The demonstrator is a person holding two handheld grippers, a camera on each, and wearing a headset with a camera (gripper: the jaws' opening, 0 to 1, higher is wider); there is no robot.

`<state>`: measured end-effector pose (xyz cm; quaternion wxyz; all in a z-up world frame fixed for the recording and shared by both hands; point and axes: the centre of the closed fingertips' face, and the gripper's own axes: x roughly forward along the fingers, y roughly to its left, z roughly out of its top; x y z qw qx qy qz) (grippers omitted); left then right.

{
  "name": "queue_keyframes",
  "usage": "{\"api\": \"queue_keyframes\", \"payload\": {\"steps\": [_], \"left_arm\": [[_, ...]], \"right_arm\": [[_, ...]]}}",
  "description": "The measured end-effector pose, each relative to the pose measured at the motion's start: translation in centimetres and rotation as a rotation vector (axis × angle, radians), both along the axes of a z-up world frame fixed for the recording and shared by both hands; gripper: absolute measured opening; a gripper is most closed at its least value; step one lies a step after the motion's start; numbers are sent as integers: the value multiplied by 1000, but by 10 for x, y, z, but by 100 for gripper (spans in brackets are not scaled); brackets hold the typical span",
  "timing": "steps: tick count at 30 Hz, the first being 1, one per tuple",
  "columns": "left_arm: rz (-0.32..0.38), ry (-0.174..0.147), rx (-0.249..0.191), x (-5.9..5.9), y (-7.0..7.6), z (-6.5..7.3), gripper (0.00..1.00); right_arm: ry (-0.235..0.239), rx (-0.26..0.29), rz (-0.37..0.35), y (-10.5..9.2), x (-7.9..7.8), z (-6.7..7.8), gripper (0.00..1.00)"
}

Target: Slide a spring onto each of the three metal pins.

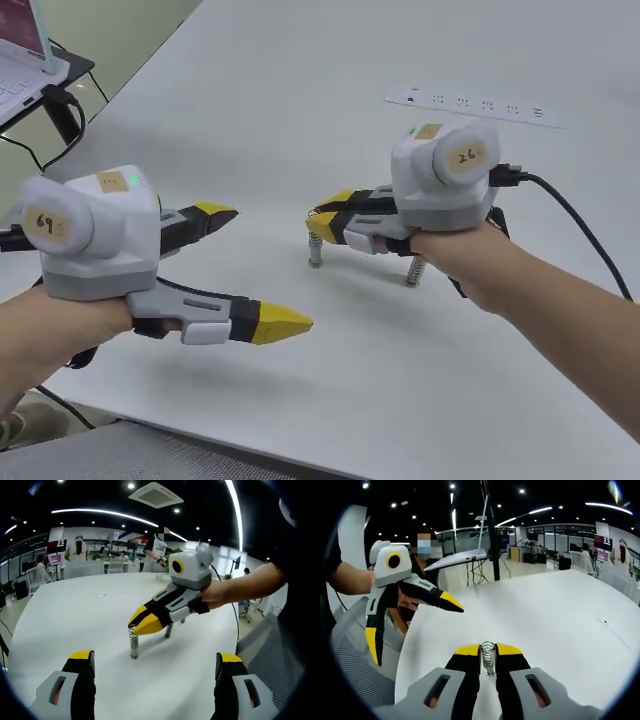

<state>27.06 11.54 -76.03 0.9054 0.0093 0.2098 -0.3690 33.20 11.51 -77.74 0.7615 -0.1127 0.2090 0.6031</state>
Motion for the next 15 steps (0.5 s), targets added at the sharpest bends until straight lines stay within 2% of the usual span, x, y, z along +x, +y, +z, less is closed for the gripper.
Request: {"api": "queue_keyframes", "payload": {"steps": [5,9,15], "left_arm": [[11,-7,-7,1,1,2,97],[6,-4,-8,1,0,1,97],[4,-8,-10,2,-2,2,97]], "right_arm": [[10,-26,-3,-2,-2,-12,8],[-10,-53,7,-1,-3,-18,8],[-1,-73,5,-3,-4,-27,8]]}}
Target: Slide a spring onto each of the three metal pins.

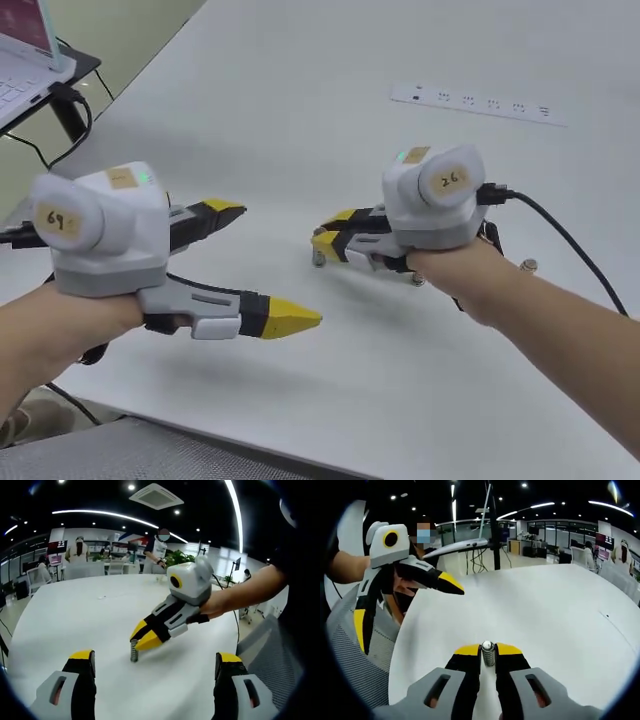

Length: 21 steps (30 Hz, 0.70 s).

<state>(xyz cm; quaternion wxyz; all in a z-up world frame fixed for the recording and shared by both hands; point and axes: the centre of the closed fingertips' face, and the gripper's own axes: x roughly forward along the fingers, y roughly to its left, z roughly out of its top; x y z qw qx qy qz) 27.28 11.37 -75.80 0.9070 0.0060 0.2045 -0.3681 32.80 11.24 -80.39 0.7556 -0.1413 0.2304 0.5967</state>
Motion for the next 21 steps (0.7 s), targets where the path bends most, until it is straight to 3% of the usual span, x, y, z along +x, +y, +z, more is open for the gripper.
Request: {"api": "queue_keyframes", "payload": {"steps": [3,13,21], "left_arm": [[3,1,0,1,1,0,97],[-5,0,3,1,-1,2,97],[-17,-1,3,4,-6,5,97]], "right_arm": [[3,-11,5,-1,0,-5,8],[9,-15,13,1,-1,-1,11],[1,6,16,-2,-2,9,18]]}}
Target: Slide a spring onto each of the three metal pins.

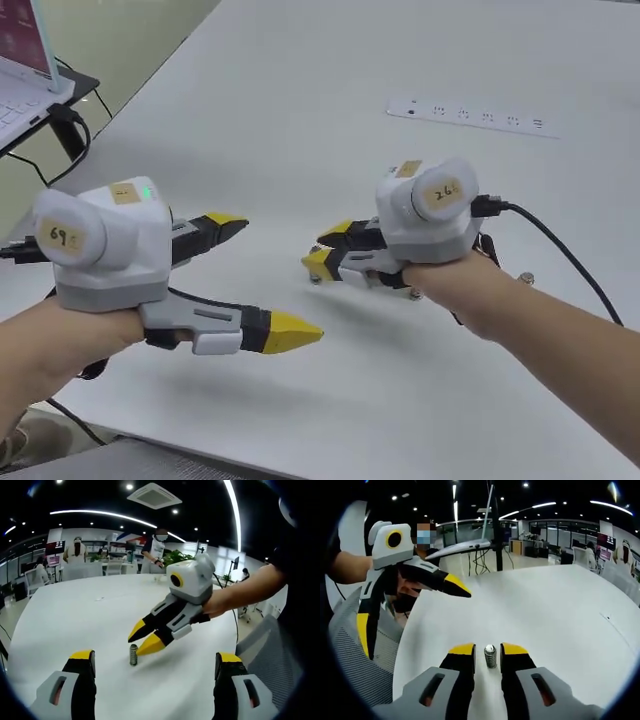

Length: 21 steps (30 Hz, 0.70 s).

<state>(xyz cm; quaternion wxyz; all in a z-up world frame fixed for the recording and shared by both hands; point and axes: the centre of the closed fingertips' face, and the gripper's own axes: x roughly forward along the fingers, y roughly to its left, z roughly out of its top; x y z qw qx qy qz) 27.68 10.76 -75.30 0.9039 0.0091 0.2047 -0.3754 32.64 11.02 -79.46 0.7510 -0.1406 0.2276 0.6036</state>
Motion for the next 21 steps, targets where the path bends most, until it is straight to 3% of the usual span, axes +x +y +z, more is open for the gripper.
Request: {"api": "queue_keyframes", "payload": {"steps": [8,21], "left_arm": [[-17,-2,0,6,-7,4,97],[-46,-7,-3,11,-21,9,98]], "right_arm": [[8,54,-11,-13,-2,19,27],[-12,109,-61,-56,-9,39,45]]}}
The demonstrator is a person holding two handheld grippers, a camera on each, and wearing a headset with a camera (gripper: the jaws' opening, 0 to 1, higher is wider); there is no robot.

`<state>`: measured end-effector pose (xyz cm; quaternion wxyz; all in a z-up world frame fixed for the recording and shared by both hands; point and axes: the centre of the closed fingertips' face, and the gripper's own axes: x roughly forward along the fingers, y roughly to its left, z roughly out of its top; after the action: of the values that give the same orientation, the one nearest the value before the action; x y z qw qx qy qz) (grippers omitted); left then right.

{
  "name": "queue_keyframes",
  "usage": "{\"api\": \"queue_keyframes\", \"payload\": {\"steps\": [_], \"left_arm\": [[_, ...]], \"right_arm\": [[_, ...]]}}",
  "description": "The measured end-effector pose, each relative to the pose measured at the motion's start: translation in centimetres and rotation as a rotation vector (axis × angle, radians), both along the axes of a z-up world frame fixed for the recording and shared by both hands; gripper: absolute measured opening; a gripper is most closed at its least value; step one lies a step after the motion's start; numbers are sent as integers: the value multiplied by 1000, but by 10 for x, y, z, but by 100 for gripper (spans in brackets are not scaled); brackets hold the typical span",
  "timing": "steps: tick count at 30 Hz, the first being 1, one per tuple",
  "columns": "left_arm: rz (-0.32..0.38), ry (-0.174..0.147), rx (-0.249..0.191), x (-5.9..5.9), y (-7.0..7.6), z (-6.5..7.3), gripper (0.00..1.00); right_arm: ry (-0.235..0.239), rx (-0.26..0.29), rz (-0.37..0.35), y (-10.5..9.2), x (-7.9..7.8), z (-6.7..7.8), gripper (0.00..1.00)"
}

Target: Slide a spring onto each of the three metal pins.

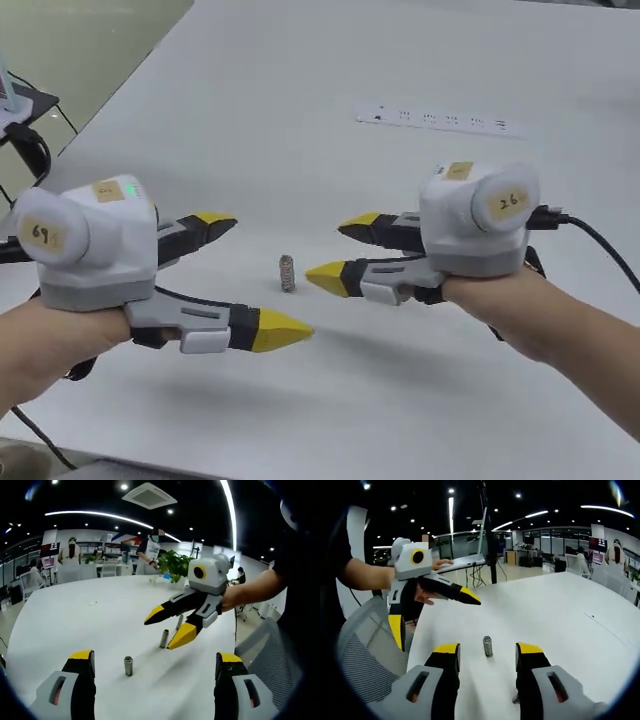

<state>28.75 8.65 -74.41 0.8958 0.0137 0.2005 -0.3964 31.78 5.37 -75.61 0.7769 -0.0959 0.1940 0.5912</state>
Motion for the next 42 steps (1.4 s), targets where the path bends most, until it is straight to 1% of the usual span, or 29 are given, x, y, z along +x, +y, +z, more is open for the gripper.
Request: {"api": "queue_keyframes", "payload": {"steps": [5,9,11,14,17,21,27,30,32,35,42], "left_arm": [[-5,-4,-2,1,-2,1,98],[1,-6,-11,3,-2,2,98],[3,-8,-12,4,-3,2,98],[1,-14,-15,3,-5,3,98],[-1,-11,-17,1,-7,1,98],[1,-12,-23,1,-7,1,98],[7,-16,-27,0,-4,3,98],[11,-15,-25,0,-2,2,98],[15,-14,-24,-1,0,1,98],[20,-13,-27,-2,1,1,98],[25,-9,-23,-5,4,-1,98]], "right_arm": [[3,16,-27,-16,-2,4,50],[2,36,-56,-27,-1,6,60],[6,53,-63,-33,-4,8,63],[-17,68,-76,-45,-8,12,70],[-13,88,-99,-56,-9,13,79],[-27,99,-131,-74,-10,14,87],[-30,115,-187,-98,-11,15,99],[-21,122,-211,-109,-13,13,99],[-18,114,-232,-120,-15,9,99],[-8,107,-253,-132,-16,5,99],[-7,95,-295,-154,-23,4,99]]}}
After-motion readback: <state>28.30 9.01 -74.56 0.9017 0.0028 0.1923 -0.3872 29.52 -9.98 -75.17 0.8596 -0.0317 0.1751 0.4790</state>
